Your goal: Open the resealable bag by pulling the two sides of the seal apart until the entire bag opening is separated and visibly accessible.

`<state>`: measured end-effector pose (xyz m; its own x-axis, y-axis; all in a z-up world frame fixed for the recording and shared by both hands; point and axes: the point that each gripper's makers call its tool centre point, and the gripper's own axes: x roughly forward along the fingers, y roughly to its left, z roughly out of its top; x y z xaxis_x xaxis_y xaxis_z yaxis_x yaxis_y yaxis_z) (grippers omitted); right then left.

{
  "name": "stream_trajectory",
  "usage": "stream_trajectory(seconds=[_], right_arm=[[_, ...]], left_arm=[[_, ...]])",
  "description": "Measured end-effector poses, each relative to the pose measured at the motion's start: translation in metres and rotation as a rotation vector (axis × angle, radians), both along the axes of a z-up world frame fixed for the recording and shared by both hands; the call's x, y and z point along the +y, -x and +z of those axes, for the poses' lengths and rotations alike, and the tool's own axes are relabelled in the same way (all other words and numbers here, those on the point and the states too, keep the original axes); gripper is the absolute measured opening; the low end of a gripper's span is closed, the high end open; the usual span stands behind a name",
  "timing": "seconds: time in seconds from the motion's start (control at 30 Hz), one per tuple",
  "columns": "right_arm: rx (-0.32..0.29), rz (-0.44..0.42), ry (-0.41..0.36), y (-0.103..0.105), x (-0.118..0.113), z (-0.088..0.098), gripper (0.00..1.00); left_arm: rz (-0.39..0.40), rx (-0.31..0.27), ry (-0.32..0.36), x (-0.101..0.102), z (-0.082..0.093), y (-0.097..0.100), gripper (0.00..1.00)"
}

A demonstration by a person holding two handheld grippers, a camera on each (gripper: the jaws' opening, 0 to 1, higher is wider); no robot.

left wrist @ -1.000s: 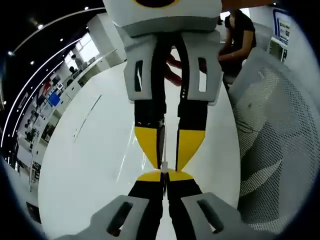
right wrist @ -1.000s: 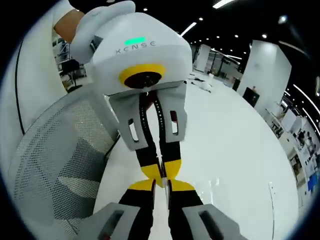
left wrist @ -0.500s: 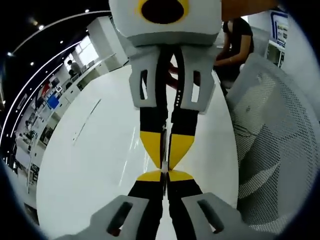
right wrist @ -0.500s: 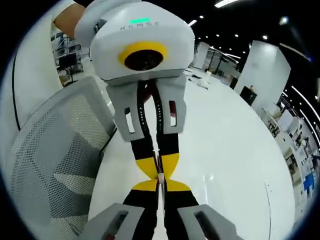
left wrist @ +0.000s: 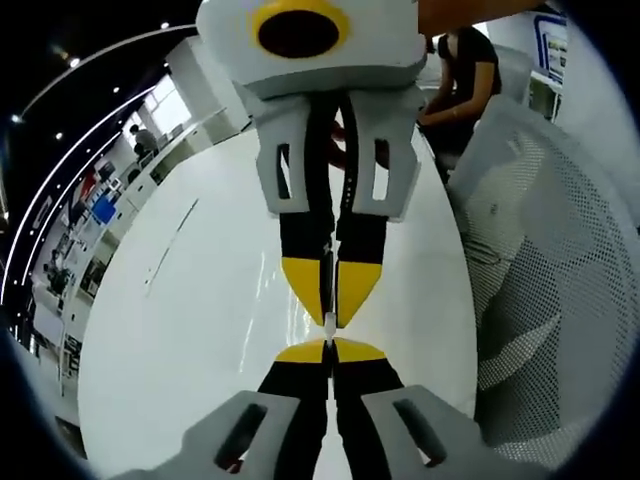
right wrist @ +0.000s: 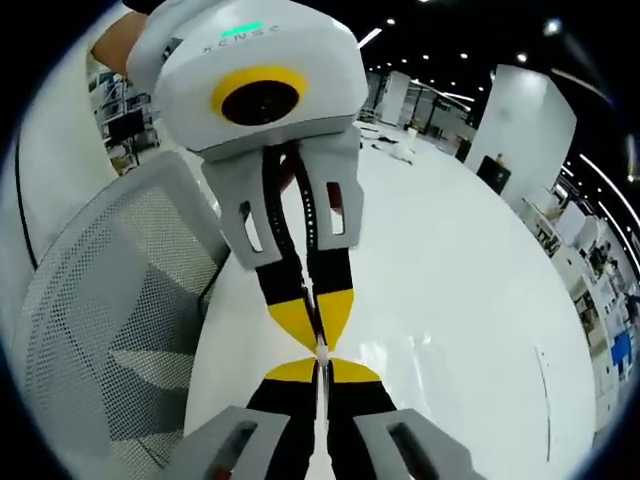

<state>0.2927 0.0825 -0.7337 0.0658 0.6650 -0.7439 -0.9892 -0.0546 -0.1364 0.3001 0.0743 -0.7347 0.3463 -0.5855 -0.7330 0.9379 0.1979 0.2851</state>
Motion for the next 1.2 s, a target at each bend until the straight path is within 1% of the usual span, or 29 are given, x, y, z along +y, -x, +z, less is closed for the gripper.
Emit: stream_trajectory(seconds=[0.03, 0.1, 0.2, 0.23, 0.27, 0.3, 0.33, 0.37, 0.4, 0.47, 0.5, 0.57, 0.6, 0.7, 0.73, 0.77, 0.8, 0.83, 0.9, 0.93, 0.97, 1.03, 1.07, 1.1, 1.13, 1.2], right_arm=[[0.010, -0.005, 0.003, 0.000, 0.000, -0.001, 0.00], [0.003, -0.001, 0.007, 0.000, -0.001, -0.002, 0.00], [0.010, -0.010, 0.015, 0.000, -0.003, -0.003, 0.00], [0.009, -0.009, 0.030, 0.000, -0.005, -0.005, 0.00], [-0.002, -0.016, 0.028, -0.003, -0.006, -0.005, 0.00], [0.021, -0.017, 0.020, -0.002, -0.006, -0.004, 0.00], [0.033, -0.027, 0.014, -0.002, -0.007, -0.002, 0.00], [0.020, -0.022, 0.015, -0.003, -0.007, -0.001, 0.00], [0.006, -0.015, 0.020, -0.004, -0.008, 0.000, 0.00], [0.008, -0.017, 0.021, -0.005, -0.009, 0.000, 0.00], [-0.003, -0.014, 0.019, -0.006, -0.009, 0.000, 0.00], [-0.006, -0.010, 0.013, -0.005, -0.009, 0.000, 0.00], [-0.022, 0.001, 0.010, -0.006, -0.008, 0.001, 0.00], [-0.034, 0.018, 0.011, -0.004, -0.007, 0.001, 0.00], [-0.036, 0.021, -0.005, -0.004, -0.004, 0.003, 0.00], [-0.033, 0.019, -0.008, -0.004, -0.003, 0.003, 0.03], [-0.024, 0.020, -0.032, -0.002, 0.001, 0.005, 0.05], [-0.015, 0.023, -0.036, 0.000, 0.003, 0.006, 0.06], [-0.034, 0.038, -0.022, 0.000, 0.005, 0.004, 0.01], [-0.034, 0.049, -0.014, 0.001, 0.005, 0.003, 0.00], [-0.013, 0.033, -0.020, 0.002, 0.006, 0.002, 0.00], [-0.001, 0.027, -0.022, 0.003, 0.005, 0.001, 0.00], [-0.010, 0.012, -0.001, 0.001, 0.001, -0.001, 0.00], [-0.014, 0.017, 0.002, 0.001, 0.000, -0.003, 0.00], [-0.008, 0.014, 0.018, 0.001, -0.004, -0.006, 0.00], [-0.003, 0.005, 0.034, 0.000, -0.012, -0.010, 0.00]], left_arm=[[0.002, 0.004, 0.000, 0.000, 0.000, 0.000, 0.00], [0.002, 0.003, 0.001, 0.000, -0.001, -0.001, 0.00], [0.009, 0.012, 0.003, 0.001, -0.002, -0.002, 0.00], [0.013, 0.016, 0.004, 0.002, -0.003, -0.002, 0.00], [0.030, 0.017, -0.015, 0.007, -0.004, -0.003, 0.00], [0.022, 0.026, 0.009, 0.003, -0.003, -0.001, 0.00], [0.022, 0.028, 0.014, 0.002, -0.001, -0.001, 0.00], [0.024, 0.017, 0.008, 0.001, 0.002, -0.001, 0.00], [0.023, 0.017, 0.002, 0.000, 0.002, -0.001, 0.00], [0.002, 0.002, -0.020, -0.001, 0.002, -0.001, 0.00], [0.008, 0.008, -0.014, -0.001, 0.002, -0.002, 0.00], [0.020, 0.015, -0.004, 0.000, 0.003, -0.004, 0.00], [0.020, 0.017, -0.003, 0.000, 0.003, -0.004, 0.00], [0.009, 0.017, -0.008, 0.001, 0.002, -0.003, 0.00], [0.007, 0.017, -0.008, 0.001, 0.002, -0.003, 0.00], [0.009, 0.016, -0.004, 0.001, 0.003, -0.003, 0.00], [0.008, 0.018, -0.004, 0.001, 0.003, -0.003, 0.00], [0.005, 0.016, -0.005, 0.000, 0.003, -0.002, 0.00], [0.000, 0.015, -0.003, -0.001, 0.003, -0.001, 0.00], [0.001, 0.014, -0.006, -0.001, 0.003, -0.001, 0.00], [-0.001, 0.012, -0.011, 0.000, 0.003, -0.001, 0.00], [0.009, 0.026, -0.002, 0.001, 0.001, 0.000, 0.00], [0.023, 0.022, -0.013, 0.005, 0.000, -0.001, 0.00], [0.030, 0.033, -0.014, 0.006, -0.001, -0.001, 0.00], [0.039, 0.049, -0.018, 0.008, -0.004, 0.000, 0.00], [0.038, 0.047, -0.021, 0.013, -0.006, 0.000, 0.00]])
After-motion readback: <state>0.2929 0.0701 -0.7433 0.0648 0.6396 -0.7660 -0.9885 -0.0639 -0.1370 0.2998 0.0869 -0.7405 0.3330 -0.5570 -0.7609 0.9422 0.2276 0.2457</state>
